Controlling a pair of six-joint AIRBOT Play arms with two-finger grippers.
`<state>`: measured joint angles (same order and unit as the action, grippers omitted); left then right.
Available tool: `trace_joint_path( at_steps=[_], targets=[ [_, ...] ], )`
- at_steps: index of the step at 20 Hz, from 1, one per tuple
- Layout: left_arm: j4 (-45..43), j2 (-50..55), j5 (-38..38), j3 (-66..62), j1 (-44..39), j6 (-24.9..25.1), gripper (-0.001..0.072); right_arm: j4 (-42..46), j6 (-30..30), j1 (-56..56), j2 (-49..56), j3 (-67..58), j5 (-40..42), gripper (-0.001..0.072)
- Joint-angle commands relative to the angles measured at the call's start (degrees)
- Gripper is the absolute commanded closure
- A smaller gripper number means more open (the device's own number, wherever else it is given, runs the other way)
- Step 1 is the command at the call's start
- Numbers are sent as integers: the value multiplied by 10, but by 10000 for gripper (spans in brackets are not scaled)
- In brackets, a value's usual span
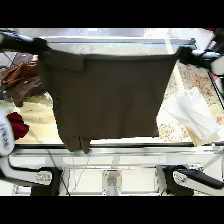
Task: Fold the shirts.
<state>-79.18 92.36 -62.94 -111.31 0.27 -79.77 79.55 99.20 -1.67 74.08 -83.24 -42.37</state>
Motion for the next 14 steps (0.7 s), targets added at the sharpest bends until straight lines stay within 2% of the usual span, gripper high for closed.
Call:
trace_joint_path(
  at_steps=[1,3,5,7,11,14],
  targets=[
    [-152,104,110,-1,-49,-79,700,-37,-1,0,103,-1,100,680],
    [-156,119,132,-1,-49,-79,699,-33,-3,-1,115,-1,142,680],
    [-156,116,114,-8,-49,-78,699,-27,-6,-1,112,-1,144,680],
    [-160,103,64,-17,-49,-70,699,-19,-29,-1,106,-1,110,679],
    [-153,103,-78,-11,-49,-60,699,19,-30,0,108,1,13,679],
    [-112,123,-87,20,-49,-60,699,21,-30,0,113,26,9,679]
  ],
)
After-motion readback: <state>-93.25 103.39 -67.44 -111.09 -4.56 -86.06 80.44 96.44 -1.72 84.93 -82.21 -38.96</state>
